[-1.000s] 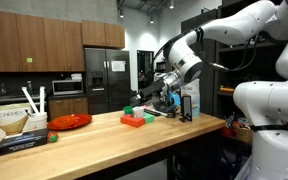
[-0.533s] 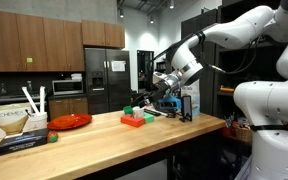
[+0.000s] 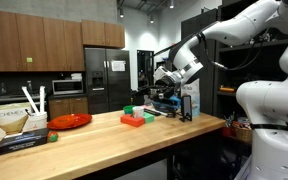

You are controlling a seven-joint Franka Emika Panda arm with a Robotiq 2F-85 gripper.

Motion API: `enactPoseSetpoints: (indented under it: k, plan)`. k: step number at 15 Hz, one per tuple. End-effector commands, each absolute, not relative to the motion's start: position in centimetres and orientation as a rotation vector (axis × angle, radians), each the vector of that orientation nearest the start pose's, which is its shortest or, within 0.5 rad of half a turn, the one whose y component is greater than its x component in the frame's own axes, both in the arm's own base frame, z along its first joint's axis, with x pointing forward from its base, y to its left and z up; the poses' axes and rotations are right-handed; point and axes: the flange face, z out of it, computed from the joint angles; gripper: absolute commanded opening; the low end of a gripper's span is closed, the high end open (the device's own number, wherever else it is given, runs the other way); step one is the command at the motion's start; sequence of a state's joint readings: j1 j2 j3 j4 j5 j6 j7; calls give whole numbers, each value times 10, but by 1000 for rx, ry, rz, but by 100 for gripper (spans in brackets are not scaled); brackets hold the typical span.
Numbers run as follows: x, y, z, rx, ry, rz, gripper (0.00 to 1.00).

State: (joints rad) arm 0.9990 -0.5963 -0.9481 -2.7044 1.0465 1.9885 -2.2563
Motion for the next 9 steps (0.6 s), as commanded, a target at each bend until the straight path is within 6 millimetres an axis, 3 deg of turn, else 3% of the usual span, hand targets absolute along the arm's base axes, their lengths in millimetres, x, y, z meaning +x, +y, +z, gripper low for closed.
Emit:
enactPoseSetpoints:
  k: [1,6,7,9]
  plan:
    - [361,93,375,-976,-1519,-1136,100]
    - [362,93,380,-788,-1459,-1320,100]
    - [361,88,407,-778,-1441,-1346,100]
    - [367,90,417,-764,-1402,-1391,100]
